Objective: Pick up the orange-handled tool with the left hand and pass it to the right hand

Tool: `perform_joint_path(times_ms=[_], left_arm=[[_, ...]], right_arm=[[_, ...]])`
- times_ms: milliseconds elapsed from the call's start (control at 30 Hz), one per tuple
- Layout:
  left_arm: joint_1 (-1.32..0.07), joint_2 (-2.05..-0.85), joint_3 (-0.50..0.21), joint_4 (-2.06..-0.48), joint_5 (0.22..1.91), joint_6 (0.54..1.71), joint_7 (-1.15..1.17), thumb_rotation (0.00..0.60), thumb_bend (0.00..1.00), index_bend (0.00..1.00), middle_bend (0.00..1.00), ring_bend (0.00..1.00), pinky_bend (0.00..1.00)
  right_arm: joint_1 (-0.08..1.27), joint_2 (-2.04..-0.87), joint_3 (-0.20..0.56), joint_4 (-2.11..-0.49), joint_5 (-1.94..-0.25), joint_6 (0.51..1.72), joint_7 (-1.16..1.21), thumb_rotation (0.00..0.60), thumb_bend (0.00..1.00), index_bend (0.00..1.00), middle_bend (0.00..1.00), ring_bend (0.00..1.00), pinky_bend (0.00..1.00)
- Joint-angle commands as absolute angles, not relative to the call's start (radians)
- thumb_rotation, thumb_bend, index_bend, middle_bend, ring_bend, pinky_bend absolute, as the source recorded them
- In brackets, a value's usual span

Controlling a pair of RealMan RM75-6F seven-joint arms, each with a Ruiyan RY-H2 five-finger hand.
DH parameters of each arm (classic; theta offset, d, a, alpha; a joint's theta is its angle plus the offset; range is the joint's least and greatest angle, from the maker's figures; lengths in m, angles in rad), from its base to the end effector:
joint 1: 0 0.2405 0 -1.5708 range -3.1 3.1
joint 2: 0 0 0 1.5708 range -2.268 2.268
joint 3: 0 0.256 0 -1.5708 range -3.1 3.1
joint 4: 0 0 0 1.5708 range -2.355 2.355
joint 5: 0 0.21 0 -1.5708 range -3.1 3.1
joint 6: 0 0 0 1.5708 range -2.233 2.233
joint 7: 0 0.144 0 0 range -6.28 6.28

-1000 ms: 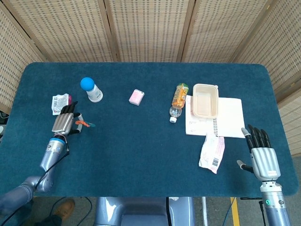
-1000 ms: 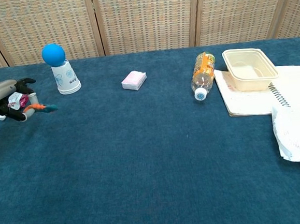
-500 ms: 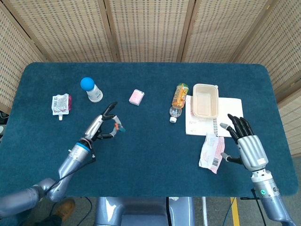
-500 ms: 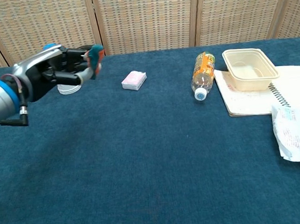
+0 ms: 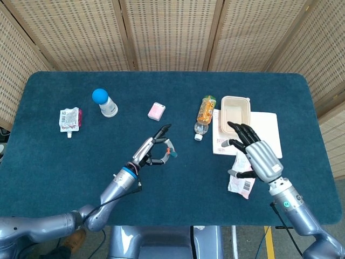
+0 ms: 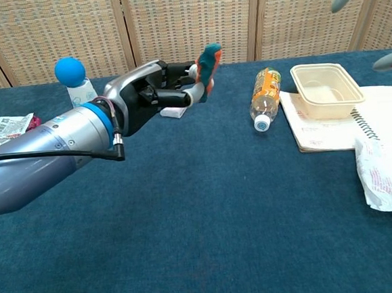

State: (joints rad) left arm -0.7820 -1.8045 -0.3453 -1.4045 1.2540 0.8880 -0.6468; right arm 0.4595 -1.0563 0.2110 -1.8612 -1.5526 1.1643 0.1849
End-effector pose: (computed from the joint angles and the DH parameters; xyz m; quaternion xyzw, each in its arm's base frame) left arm -0.0559 0.3351 -0.0696 -0.4766 -0.6765 -0.5574 0.0673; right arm -0.1591 -0.2829 0.1358 0.6682 -0.3961 0.5262 0.3460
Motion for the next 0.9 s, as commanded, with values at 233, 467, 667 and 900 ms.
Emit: perform_joint_path(times_ms=[233, 467, 667, 900], left_arm=[[-0.845, -1.86, -0.392, -1.402, 1.165, 0.856, -0.538, 0.6, 0.53, 0.7, 0.0, 0.0, 0.0], [-0.88, -1.873, -0.429, -1.409, 1.097, 0.833, -0.479, 0.6, 0.53, 0.7, 0.0, 0.0, 0.0], [-0.894, -1.887, -0.441, -1.398, 1.068, 0.821, -0.467, 0.6, 0.53, 0.7, 0.0, 0.0, 0.0], [-0.893, -1.893, -0.436, -1.392, 1.073, 0.815, -0.477, 0.6, 0.53, 0.7, 0.0, 0.0, 0.0]], right_arm=[[0.565, -1.107, 0.269, -1.925, -1.381, 1.049, 0.113, 0.6, 0.17, 0.4, 0.0, 0.0, 0.0], [0.625, -1.139, 0.295, -1.955, -1.281, 1.004, 0.04, 0.6, 0.18, 0.42, 0.01, 0.0, 0.0], [0.664, -1.164, 0.312, -1.96, -1.198, 0.982, 0.005, 0.6, 0.2, 0.47, 0.0, 0.0, 0.0], [0.695, -1.195, 0.316, -1.948, -1.146, 0.998, -0.069, 0.6, 0.22, 0.5, 0.01, 0.0, 0.0]])
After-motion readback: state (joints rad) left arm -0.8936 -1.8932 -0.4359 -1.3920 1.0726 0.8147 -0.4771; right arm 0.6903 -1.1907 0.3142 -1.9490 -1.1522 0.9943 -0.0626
